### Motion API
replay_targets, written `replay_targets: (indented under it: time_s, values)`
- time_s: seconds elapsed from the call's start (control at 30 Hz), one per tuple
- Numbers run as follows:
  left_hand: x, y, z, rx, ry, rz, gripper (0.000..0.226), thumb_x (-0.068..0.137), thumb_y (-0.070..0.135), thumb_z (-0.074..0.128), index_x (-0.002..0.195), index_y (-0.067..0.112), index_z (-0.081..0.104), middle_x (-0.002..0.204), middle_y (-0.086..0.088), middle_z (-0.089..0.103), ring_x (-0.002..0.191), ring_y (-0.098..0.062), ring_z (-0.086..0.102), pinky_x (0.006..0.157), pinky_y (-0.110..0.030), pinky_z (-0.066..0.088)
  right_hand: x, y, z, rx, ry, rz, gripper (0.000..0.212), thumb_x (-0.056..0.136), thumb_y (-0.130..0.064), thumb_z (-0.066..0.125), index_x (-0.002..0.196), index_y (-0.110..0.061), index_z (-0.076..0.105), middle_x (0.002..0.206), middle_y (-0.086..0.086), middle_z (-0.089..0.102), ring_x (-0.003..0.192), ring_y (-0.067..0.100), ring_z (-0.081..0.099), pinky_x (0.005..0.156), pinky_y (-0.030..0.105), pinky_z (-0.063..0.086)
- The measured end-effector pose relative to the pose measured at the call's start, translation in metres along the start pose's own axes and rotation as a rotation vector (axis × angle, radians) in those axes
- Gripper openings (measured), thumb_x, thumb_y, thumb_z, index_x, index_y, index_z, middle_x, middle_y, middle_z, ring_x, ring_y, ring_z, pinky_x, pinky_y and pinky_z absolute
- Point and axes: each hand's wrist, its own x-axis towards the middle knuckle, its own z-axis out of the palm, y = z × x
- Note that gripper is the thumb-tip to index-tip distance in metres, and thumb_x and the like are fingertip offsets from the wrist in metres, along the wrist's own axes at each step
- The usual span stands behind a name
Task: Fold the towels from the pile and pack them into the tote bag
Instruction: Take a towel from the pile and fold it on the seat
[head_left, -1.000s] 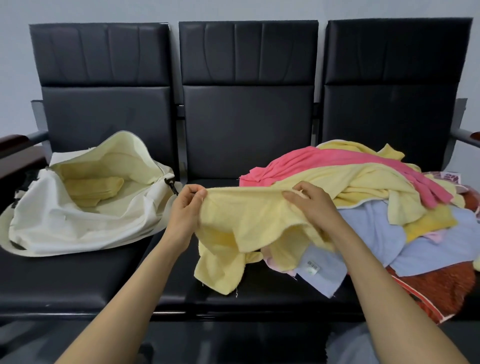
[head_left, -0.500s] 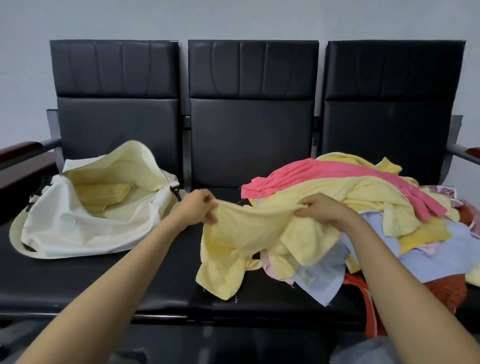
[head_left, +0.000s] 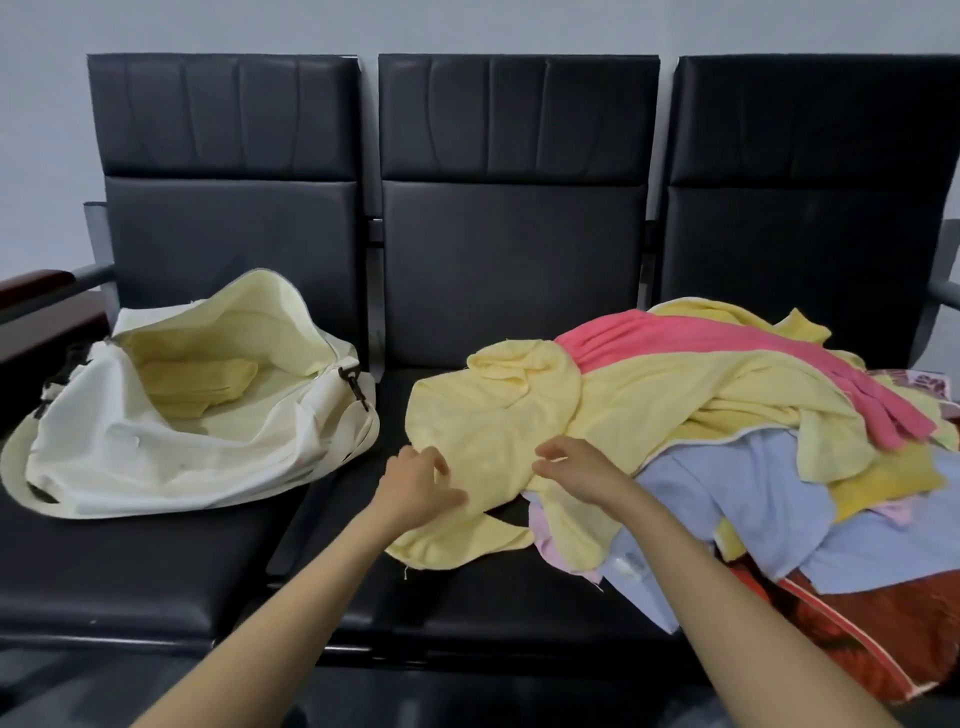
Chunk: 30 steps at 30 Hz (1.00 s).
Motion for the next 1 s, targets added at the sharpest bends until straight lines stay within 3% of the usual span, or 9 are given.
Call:
replay_targets:
  time_s: [0.1,0.27,0.43,0.57,0.63,0.7,0.83,0.93,1.0]
  values:
    - [-0.01,-0.004,0.009,-0.009,-0.101,0.039,0.045,0.07,0.046,0.077,0.103,0.026,0.053,0.11,0.002,0.043,0.11,-0.021,0.046,0.093,-0.033,0.044,0.002,0.008,0.015,-0.23,-0.034,-0.053,0.043,0.094,-0.025,0.058,0.133,-0.011,0.049,0.137,0.006,0.047,0.123,0.02,0.047,0.095,0.025,0.038]
    - [-0.012,-0.009,0.013,0.218,-0.063,0.075,0.042,0.087,0.03,0.061,0.123,0.014,0.046,0.118,-0.005,0.051,0.109,-0.024,0.05,0.086,-0.032,0.044,0.007,0.006,0.032,-0.497,-0.059,-0.147,0.044,0.094,-0.028,0.056,0.136,-0.014,0.049,0.138,0.01,0.043,0.128,0.026,0.039,0.105,0.033,0.037]
    - [-0.006,-0.01,0.001,-0.348,0.025,0.06,0.021,0.095,0.029,0.054,0.1,0.009,0.058,0.095,-0.005,0.061,0.089,-0.02,0.057,0.073,-0.028,0.043,0.013,0.009,0.049,-0.593,-0.005,-0.199,0.058,0.093,-0.033,0.055,0.146,-0.02,0.034,0.142,0.007,0.037,0.135,0.027,0.025,0.108,0.035,0.031]
    - [-0.013,-0.004,-0.021,-0.868,-0.044,0.042,0.023,0.094,0.031,0.058,0.107,0.013,0.059,0.094,-0.004,0.064,0.076,-0.016,0.063,0.062,-0.03,0.052,0.021,0.003,0.056,-0.247,0.232,-0.21,0.022,0.097,-0.017,0.046,0.117,-0.015,0.054,0.111,0.005,0.055,0.111,0.025,0.048,0.082,0.028,0.044]
    - [-0.011,-0.011,-0.029,-0.931,-0.002,0.035,0.027,0.092,0.034,0.06,0.111,0.014,0.057,0.093,-0.006,0.063,0.072,-0.021,0.061,0.054,-0.033,0.049,0.021,-0.01,0.047,0.097,0.276,-0.129,0.013,0.099,-0.016,0.042,0.108,-0.015,0.052,0.097,0.0,0.055,0.093,0.019,0.052,0.066,0.022,0.04]
    - [-0.009,-0.018,-0.037,-0.932,0.056,0.023,0.024,0.091,0.035,0.061,0.106,0.016,0.061,0.093,-0.004,0.064,0.078,-0.02,0.06,0.057,-0.03,0.048,0.018,-0.026,0.03,0.257,0.331,-0.148,0.011,0.1,-0.017,0.043,0.108,-0.014,0.051,0.095,-0.002,0.054,0.086,0.015,0.051,0.066,0.024,0.04]
    - [-0.003,-0.024,-0.045,-0.688,0.149,0.05,0.026,0.091,0.039,0.06,0.09,0.014,0.067,0.083,0.0,0.062,0.08,-0.014,0.056,0.072,-0.027,0.042,0.011,-0.048,0.0,0.429,0.28,-0.335,0.008,0.098,-0.015,0.049,0.103,-0.014,0.056,0.089,-0.005,0.054,0.081,0.012,0.057,0.077,0.024,0.05]
    - [0.003,-0.032,-0.038,-0.151,0.382,0.028,0.017,0.091,0.027,0.061,0.104,0.016,0.064,0.101,0.001,0.059,0.1,-0.019,0.054,0.086,-0.034,0.041,0.015,-0.039,0.0,0.106,0.466,-0.352,0.014,0.093,-0.008,0.056,0.107,-0.013,0.057,0.087,-0.002,0.052,0.073,0.013,0.053,0.071,0.025,0.046]
    - [0.004,-0.039,-0.028,0.143,0.484,0.061,0.026,0.088,0.013,0.062,0.113,0.016,0.058,0.115,-0.003,0.049,0.111,-0.024,0.046,0.092,-0.034,0.036,0.018,-0.025,0.01,-0.212,0.451,-0.307,0.022,0.091,-0.005,0.054,0.113,-0.01,0.056,0.103,0.003,0.049,0.085,0.02,0.053,0.078,0.032,0.044]
